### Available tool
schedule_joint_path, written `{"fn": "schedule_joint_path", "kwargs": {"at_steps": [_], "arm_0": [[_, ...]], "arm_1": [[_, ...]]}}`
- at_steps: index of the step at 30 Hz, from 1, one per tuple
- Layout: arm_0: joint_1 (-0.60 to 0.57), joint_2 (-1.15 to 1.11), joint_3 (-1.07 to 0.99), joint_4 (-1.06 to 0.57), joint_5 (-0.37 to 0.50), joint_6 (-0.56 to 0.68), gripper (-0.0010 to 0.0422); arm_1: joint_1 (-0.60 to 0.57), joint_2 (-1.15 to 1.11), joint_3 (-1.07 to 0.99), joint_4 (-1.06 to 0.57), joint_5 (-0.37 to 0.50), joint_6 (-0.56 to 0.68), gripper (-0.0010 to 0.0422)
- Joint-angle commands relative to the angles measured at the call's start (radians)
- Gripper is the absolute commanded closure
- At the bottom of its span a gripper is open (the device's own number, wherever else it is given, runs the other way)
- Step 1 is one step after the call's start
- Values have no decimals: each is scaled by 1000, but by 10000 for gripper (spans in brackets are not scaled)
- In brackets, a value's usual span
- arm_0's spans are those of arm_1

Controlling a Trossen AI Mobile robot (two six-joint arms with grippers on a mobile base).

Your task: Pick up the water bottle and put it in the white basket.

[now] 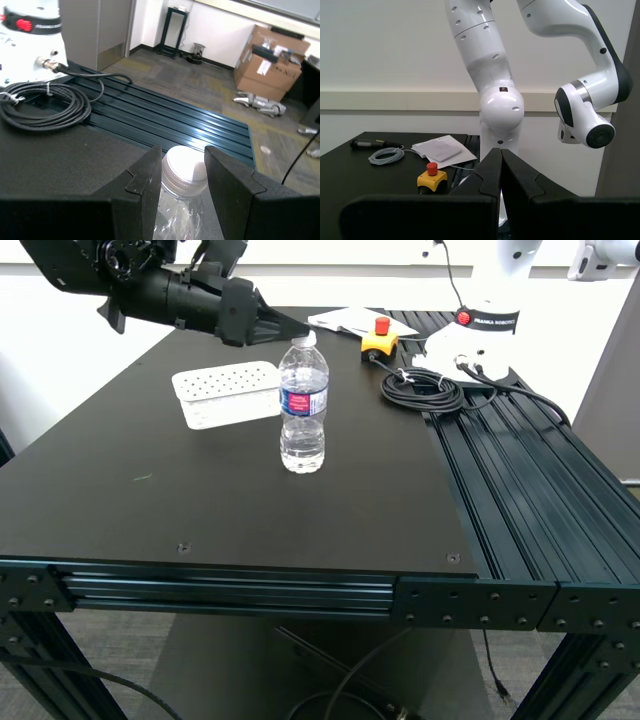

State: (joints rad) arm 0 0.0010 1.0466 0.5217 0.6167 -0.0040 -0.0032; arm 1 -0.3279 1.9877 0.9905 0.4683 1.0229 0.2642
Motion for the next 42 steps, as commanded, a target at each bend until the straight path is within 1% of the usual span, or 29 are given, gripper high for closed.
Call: {"fn": "schedule_joint_path", "kwargs": {"at_steps": [1,3,7,9,12,16,18,20,23,25,26,28,30,34,36,38,40,42], "arm_0": [[0,0,1,3,2,3,412],[0,0,1,3,2,2,412],[0,0,1,3,2,3,412],[0,0,1,3,2,3,412],[0,0,1,3,2,2,412],[0,0,1,-5,-1,3,412],[0,0,1,-12,-1,2,412],[0,0,1,-13,-3,2,412],[0,0,1,-25,-3,2,412],[0,0,1,-26,-3,3,412],[0,0,1,-26,-3,3,412],[0,0,1,-26,-3,3,412],[0,0,1,-26,-3,3,412],[0,0,1,-26,-2,3,412],[0,0,1,-26,-3,3,412],[0,0,1,-28,-3,3,412],[0,0,1,-26,-3,2,412],[0,0,1,-26,-3,2,412]], "arm_1": [[-3,4,-11,-35,-47,42,302],[-4,4,-11,-45,-72,71,300],[-4,4,-11,-54,-217,100,274],[-3,4,-11,-68,-257,122,261],[-3,15,-11,-85,-282,141,244],[-2,84,-9,-85,-273,126,240],[-3,117,-9,-84,-250,109,256],[-3,135,-10,-84,-242,95,299],[-2,132,-3,-84,-220,96,420],[-1,126,14,-82,-231,91,408],[0,124,27,-81,-232,91,417],[11,111,60,-82,-287,90,415],[38,89,105,-82,-297,80,413],[130,31,240,-85,-304,0,413],[179,28,309,-92,-304,-59,413],[219,30,376,-130,-304,-90,413],[239,36,424,-183,-303,-79,413],[245,36,448,-238,-304,-31,413]]}}
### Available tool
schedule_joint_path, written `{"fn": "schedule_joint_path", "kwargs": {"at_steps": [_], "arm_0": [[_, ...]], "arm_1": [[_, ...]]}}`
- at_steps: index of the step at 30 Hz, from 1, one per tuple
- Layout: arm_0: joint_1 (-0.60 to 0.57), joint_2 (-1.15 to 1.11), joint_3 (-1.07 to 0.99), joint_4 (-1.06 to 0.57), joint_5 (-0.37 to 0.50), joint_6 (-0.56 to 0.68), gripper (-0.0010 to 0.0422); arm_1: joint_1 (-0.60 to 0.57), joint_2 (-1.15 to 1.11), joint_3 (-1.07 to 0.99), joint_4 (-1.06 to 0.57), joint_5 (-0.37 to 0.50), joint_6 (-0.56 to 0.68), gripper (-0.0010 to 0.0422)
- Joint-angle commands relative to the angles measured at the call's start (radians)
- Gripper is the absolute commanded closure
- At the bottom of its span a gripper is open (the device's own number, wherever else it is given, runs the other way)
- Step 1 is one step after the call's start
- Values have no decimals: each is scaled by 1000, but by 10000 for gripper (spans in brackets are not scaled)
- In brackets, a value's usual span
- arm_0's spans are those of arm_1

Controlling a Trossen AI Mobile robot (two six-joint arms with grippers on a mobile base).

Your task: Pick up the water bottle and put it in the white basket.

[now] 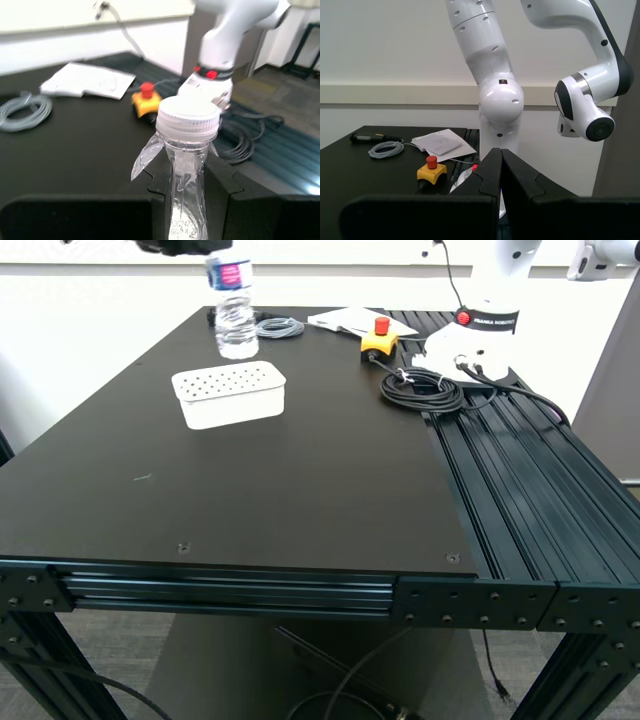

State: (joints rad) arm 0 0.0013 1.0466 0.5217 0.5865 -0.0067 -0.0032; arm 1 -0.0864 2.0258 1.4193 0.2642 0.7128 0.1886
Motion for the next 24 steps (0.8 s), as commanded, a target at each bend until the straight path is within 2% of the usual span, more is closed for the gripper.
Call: {"fn": "schedule_joint_path", "kwargs": {"at_steps": [1,6,14,17,20,24], "arm_0": [[0,0,1,4,0,3,412],[0,0,1,4,0,2,412],[0,0,1,3,0,3,412],[0,0,1,3,0,3,412],[0,0,1,4,0,3,412],[0,0,1,4,0,3,412]], "arm_1": [[3,-2,19,-48,6,69,413],[17,18,22,-75,-24,141,413],[34,97,24,-31,-29,126,412],[36,97,26,1,-73,126,406],[43,97,35,0,-80,126,366],[48,97,35,0,-77,126,281]]}}
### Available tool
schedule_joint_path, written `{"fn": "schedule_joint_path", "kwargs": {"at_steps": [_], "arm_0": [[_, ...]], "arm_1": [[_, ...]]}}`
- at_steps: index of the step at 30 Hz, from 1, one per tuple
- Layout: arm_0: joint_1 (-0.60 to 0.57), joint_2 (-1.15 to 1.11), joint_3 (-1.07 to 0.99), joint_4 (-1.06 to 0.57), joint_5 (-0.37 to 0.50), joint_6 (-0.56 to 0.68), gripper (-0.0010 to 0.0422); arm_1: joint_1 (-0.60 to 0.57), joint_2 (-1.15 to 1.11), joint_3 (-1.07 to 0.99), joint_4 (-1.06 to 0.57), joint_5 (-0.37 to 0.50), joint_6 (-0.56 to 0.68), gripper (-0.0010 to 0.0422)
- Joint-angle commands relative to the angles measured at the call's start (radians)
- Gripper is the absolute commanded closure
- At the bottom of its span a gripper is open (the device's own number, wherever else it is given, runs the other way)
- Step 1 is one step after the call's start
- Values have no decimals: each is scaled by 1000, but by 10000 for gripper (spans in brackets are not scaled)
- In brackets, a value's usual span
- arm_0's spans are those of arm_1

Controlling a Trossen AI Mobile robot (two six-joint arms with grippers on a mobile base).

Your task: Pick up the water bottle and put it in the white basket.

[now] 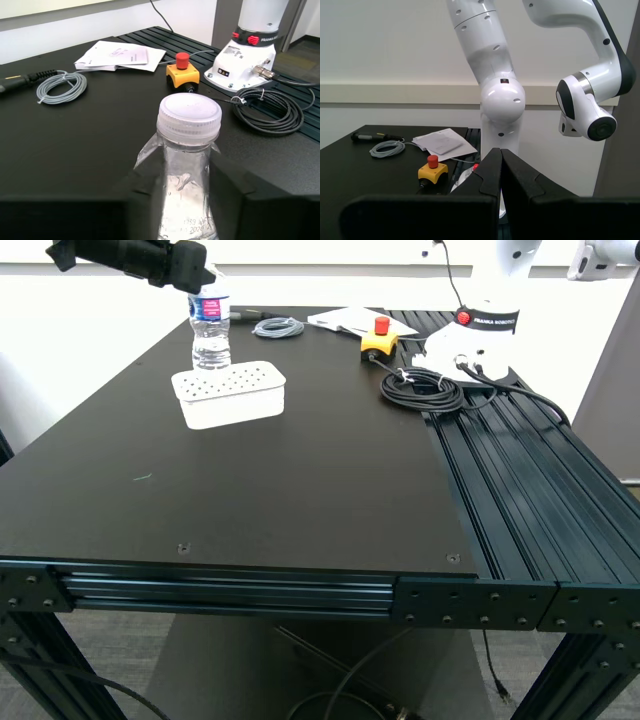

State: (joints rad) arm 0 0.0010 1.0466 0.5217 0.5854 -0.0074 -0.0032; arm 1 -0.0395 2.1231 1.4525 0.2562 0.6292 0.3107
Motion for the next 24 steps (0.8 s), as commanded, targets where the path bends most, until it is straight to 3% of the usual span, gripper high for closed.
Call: {"fn": "schedule_joint_path", "kwargs": {"at_steps": [1,5,9,24], "arm_0": [[0,0,1,5,1,3,412],[0,0,1,5,1,3,412],[0,0,1,5,1,3,412],[0,0,1,5,1,3,412]], "arm_1": [[1,-1,2,8,7,3,263],[2,-1,2,7,5,-5,187],[2,-1,2,7,-20,-15,170],[1,-1,2,8,-20,-13,309]]}}
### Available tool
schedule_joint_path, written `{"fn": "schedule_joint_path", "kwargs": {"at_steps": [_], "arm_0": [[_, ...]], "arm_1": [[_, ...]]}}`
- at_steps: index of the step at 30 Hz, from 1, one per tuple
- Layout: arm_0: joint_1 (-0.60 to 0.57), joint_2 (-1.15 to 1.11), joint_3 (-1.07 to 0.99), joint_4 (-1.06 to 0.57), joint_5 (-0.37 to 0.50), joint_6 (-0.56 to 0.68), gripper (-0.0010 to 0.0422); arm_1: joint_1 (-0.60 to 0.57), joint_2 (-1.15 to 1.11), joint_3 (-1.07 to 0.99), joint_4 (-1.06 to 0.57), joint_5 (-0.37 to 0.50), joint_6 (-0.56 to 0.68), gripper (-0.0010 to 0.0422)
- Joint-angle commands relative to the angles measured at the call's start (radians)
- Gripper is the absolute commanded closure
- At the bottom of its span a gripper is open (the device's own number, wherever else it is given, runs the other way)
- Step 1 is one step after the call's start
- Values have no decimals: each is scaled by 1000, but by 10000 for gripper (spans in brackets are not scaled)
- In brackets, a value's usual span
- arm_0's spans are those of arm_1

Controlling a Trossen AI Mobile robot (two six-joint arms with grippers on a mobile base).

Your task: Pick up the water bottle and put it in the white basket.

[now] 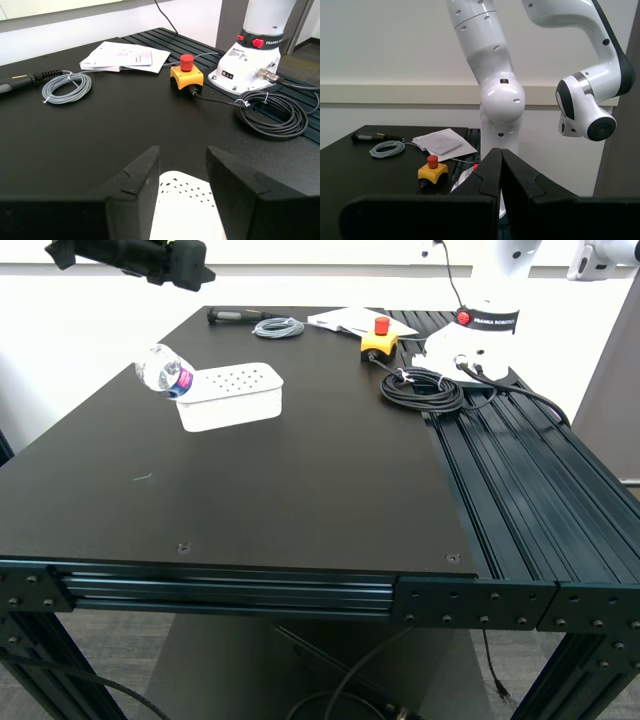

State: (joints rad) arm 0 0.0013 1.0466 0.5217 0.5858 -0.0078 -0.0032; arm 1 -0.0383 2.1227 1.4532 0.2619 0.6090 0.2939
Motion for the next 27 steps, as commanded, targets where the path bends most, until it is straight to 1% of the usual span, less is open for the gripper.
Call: {"fn": "schedule_joint_path", "kwargs": {"at_steps": [1,6,9,27], "arm_0": [[0,0,1,5,1,3,412],[0,0,1,4,1,3,412],[0,0,1,5,1,3,412],[0,0,1,5,1,3,412]], "arm_1": [[0,0,1,2,0,4,321],[0,0,1,2,0,4,388],[0,0,1,2,0,4,411],[-1,0,1,2,0,4,408]]}}
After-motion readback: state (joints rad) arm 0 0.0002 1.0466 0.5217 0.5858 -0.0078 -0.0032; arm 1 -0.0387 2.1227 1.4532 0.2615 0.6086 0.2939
